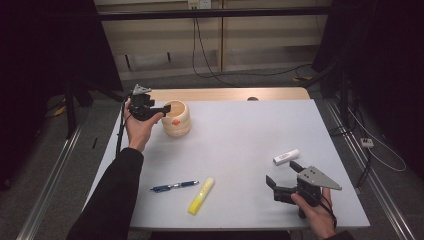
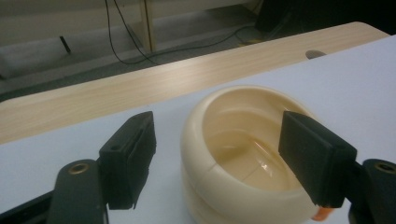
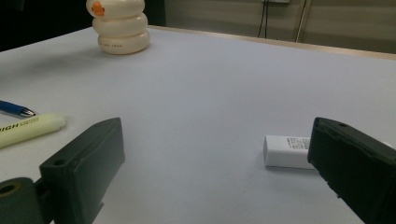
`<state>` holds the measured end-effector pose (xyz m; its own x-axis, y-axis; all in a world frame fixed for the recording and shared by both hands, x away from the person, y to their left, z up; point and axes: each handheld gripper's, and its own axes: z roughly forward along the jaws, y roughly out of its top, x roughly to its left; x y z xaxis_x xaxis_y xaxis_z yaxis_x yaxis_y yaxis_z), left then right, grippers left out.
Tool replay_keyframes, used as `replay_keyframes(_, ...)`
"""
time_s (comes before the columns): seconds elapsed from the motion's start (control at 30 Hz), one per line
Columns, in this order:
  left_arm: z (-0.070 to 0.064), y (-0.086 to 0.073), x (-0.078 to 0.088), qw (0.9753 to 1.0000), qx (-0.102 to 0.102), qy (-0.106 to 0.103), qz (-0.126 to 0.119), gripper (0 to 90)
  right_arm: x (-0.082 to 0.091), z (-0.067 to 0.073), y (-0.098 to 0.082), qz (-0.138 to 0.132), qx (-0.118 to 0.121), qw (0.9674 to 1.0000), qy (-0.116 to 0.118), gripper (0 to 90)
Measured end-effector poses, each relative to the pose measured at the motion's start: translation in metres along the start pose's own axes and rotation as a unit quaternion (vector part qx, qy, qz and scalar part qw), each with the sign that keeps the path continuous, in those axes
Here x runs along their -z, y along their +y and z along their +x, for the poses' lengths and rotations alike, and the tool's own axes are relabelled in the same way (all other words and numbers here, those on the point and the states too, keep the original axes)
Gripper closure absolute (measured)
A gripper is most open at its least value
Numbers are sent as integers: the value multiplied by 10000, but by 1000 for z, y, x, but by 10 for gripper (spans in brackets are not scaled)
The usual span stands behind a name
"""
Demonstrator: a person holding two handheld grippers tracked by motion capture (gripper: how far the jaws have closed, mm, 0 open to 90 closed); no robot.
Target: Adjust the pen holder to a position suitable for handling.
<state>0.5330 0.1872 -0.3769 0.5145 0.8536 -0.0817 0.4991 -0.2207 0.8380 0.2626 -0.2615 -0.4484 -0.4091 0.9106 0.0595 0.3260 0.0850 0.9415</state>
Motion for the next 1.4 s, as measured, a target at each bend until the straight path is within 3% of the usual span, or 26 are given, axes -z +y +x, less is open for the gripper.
replay_keyframes(0.13, 4, 3, -6, 10000, 51, 8, 46, 362, 0, 0, 0, 1, -4, 10000, -13, 36)
replay_keyframes(0.23, 10, 5, -15, 9993, 198, 13, 310, 439, -1, 0, 1, 15, 4, 10000, -25, 39)
replay_keyframes(0.37, 10, 5, -22, 9989, 157, 37, 438, 475, -2, 1, 1, 28, 36, 10000, -17, 39)
replay_keyframes(0.43, 4, 5, -27, 9978, -29, 249, 615, 493, -2, 1, 1, 14, 20, 10000, -12, 39)
replay_keyframes(0.63, 6, 4, -37, 9970, 104, 58, 764, 589, -1, 0, 1, -13, 34, 10000, -2, 39)
replay_keyframes(0.77, 6, 5, -40, 9963, 92, 140, 837, 666, -1, 0, 1, -1, 20, 10000, -3, 39)
replay_keyframes(0.83, 11, 5, -39, 9963, 245, 85, 825, 707, -1, 0, 1, -19, 23, 10000, -13, 39)
replay_keyframes(1.1, 13, 6, -39, 9955, 397, -71, 862, 727, -1, 1, 1, 0, 32, 10000, -4, 39)
replay_keyframes(1.4, 17, 8, -32, 9957, 477, -39, 788, 717, -1, 1, 1, -5, 27, 10000, -15, 39)
